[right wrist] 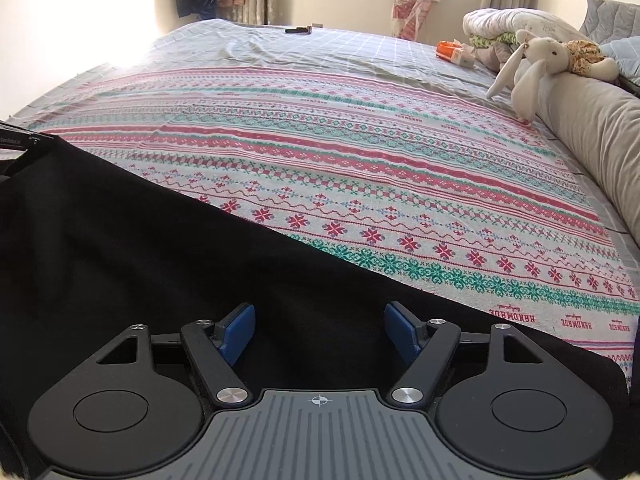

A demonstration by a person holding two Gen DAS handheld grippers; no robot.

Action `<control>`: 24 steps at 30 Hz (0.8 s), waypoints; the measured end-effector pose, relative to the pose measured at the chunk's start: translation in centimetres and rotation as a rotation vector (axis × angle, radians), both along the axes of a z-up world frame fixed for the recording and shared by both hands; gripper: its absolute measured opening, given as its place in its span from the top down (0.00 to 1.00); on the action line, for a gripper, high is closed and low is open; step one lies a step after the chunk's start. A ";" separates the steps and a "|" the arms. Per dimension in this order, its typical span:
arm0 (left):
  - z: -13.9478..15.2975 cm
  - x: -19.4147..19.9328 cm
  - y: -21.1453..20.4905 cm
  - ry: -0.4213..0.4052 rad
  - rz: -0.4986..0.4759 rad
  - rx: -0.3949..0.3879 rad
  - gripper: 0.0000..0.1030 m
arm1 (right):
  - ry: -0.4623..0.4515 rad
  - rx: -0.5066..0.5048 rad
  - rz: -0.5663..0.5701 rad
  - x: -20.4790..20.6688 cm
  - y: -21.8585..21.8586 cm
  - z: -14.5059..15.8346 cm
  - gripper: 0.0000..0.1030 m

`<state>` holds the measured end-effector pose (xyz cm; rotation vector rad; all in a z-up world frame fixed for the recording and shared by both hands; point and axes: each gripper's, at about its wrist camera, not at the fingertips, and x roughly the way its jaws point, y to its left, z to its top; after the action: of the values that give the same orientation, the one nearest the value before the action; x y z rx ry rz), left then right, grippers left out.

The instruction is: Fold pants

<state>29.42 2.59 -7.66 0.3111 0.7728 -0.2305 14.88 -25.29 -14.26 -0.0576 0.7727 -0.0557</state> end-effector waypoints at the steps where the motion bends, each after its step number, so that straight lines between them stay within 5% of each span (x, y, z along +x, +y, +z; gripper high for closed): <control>1: -0.7 0.2 -0.3 0.015 0.003 0.022 0.71 | 0.002 0.003 -0.005 -0.1 -0.1 0.0 0.29; 4: -1.8 0.4 -1.2 0.025 0.013 0.068 0.67 | 0.010 0.004 -0.019 -0.4 -0.9 0.5 0.29; 8: -0.5 -0.9 -2.0 -0.045 0.086 0.057 0.17 | -0.015 -0.040 -0.095 -1.5 -3.6 2.2 0.26; 9: 0.1 -1.7 -2.1 -0.065 0.099 0.031 0.13 | -0.017 -0.045 -0.127 -1.9 -4.8 2.6 0.26; 15: 1.5 -6.3 -5.3 0.013 0.064 -0.125 0.09 | -0.003 0.026 -0.317 -3.4 -11.9 3.8 0.26; 24: 0.7 -13.8 -12.2 0.088 -0.097 -0.241 0.09 | 0.062 0.225 -0.501 -4.4 -19.1 1.7 0.27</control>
<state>15.66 -9.64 -7.00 0.1113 0.8087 -0.4273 10.51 -44.40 -12.59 0.3508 0.8360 -0.4437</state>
